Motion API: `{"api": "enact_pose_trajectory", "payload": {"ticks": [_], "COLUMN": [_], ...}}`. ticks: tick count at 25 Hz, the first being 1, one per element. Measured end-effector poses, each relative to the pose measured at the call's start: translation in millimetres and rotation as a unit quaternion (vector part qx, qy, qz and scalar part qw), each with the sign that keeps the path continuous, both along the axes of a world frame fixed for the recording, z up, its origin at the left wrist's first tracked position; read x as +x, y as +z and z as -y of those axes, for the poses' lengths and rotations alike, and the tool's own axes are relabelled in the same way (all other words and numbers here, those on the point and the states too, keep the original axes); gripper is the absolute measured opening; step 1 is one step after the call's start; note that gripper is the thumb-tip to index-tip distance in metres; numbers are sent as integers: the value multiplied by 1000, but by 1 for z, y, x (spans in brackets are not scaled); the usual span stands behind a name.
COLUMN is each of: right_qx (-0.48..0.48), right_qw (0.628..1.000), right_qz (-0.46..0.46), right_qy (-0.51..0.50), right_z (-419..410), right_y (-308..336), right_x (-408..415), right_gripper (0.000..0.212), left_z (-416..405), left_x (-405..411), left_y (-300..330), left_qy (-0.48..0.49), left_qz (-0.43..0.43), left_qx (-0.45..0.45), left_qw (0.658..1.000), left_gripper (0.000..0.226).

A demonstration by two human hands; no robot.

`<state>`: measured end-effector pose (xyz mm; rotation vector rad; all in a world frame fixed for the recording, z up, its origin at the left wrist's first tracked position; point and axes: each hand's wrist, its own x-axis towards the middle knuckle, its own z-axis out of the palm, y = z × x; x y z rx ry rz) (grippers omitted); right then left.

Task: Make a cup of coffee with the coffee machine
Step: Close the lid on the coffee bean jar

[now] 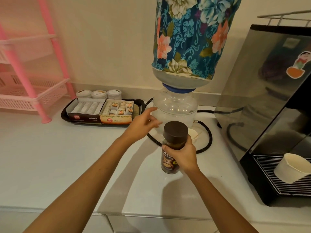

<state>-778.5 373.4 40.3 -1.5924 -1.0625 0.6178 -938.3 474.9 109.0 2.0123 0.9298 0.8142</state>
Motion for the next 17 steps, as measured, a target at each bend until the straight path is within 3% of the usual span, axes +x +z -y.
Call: {"api": "enact_pose_trajectory", "payload": {"ticks": [5, 9, 13, 17], "right_qx": [21, 20, 24, 47], "right_qw": [998, 995, 995, 991], "right_qz": [38, 64, 64, 103], "right_qy": [36, 69, 77, 77], "right_z": [-13, -26, -45, -67], "right_y": [26, 42, 56, 69], "right_x": [-14, -16, -17, -24], "right_gripper": [68, 72, 62, 74], "left_z": [16, 1, -16, -10], "left_x": [25, 13, -13, -3], "left_y": [20, 47, 72, 78], "left_qy": [-46, -52, 11, 85], "left_qz": [-24, -41, -44, -73], "left_qx": [10, 45, 74, 91], "left_qw": [999, 997, 996, 990], "left_gripper": [105, 109, 109, 116]}}
